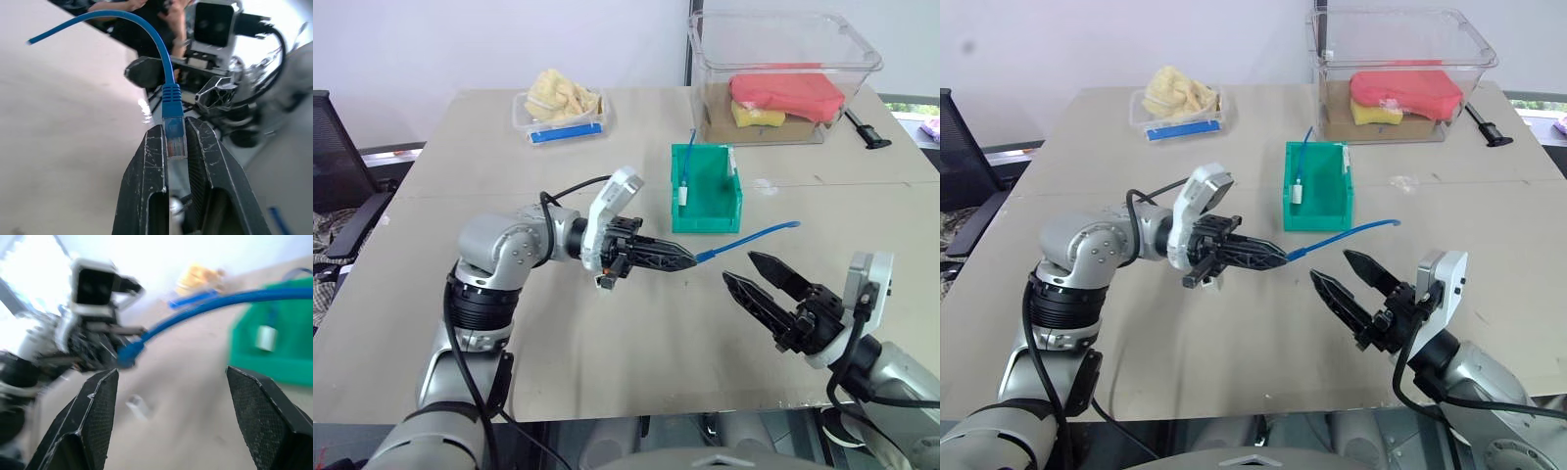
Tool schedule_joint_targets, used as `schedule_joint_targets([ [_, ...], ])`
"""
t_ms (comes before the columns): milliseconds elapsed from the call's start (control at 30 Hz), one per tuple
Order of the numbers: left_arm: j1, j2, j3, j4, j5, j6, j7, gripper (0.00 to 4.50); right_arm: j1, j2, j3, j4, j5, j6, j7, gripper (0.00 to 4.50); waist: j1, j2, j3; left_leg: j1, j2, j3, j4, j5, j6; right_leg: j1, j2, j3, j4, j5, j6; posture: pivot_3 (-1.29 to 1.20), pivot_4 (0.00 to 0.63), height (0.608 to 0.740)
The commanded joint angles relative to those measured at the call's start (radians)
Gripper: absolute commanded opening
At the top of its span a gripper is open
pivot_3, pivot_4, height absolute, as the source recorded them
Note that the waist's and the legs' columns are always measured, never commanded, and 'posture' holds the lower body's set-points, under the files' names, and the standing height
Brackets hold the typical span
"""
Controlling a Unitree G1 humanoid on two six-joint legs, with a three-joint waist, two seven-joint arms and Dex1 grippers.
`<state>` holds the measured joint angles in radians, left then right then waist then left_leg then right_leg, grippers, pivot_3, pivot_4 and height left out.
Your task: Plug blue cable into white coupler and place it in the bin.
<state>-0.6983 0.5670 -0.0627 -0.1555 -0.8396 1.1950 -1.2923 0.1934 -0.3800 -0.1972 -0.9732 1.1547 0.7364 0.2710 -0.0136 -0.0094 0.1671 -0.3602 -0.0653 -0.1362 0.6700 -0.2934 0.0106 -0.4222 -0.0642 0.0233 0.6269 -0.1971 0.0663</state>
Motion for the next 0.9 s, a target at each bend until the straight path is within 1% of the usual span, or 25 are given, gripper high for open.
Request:
schedule_joint_targets([
  [33,-0.003,0.006,0.055,-0.047,-0.094,0.038,0.018,0.10,-0.038,-0.047,0.037,0.012,0.091,-0.004,-0.020,3.41,0.000,0.000,0.000,0.000,0.000,0.000,0.000,0.000,0.000,0.000,0.000,0.000,0.000,0.000,0.000,0.00,0.150,0.740],
  [167,0.008,0.009,0.057,-0.065,-0.113,0.022,0.047,0.10,-0.086,-0.073,0.069,0.041,0.186,-0.029,-0.047,3.41,0.001,0.000,0.000,0.000,0.000,-0.001,0.000,0.000,0.000,0.000,0.000,-0.001,0.000,0.000,0.000,0.00,0.150,0.740],
  [333,0.031,0.009,0.054,-0.094,-0.126,0.001,0.076,0.10,-0.106,-0.094,0.093,0.050,0.245,-0.054,-0.073,3.41,0.001,0.000,0.000,0.000,0.000,0.000,0.000,0.000,0.000,0.000,0.000,0.001,0.000,0.000,0.000,0.00,0.150,0.740],
  [800,0.058,0.013,0.050,-0.129,-0.156,-0.026,0.112,0.10,-0.126,-0.122,0.163,0.077,0.282,-0.100,-0.112,3.41,0.001,0.000,0.000,0.000,0.000,0.001,0.000,0.000,0.000,0.000,0.000,0.001,0.000,0.000,0.000,0.00,0.150,0.740],
  [900,0.063,0.017,0.050,-0.135,-0.164,-0.027,0.116,0.00,-0.118,-0.129,0.168,0.077,0.287,-0.107,-0.105,2.66,0.001,0.000,0.000,0.000,0.000,0.001,0.000,0.000,0.000,0.000,0.000,0.001,0.000,0.000,0.000,0.00,0.150,0.740],
])
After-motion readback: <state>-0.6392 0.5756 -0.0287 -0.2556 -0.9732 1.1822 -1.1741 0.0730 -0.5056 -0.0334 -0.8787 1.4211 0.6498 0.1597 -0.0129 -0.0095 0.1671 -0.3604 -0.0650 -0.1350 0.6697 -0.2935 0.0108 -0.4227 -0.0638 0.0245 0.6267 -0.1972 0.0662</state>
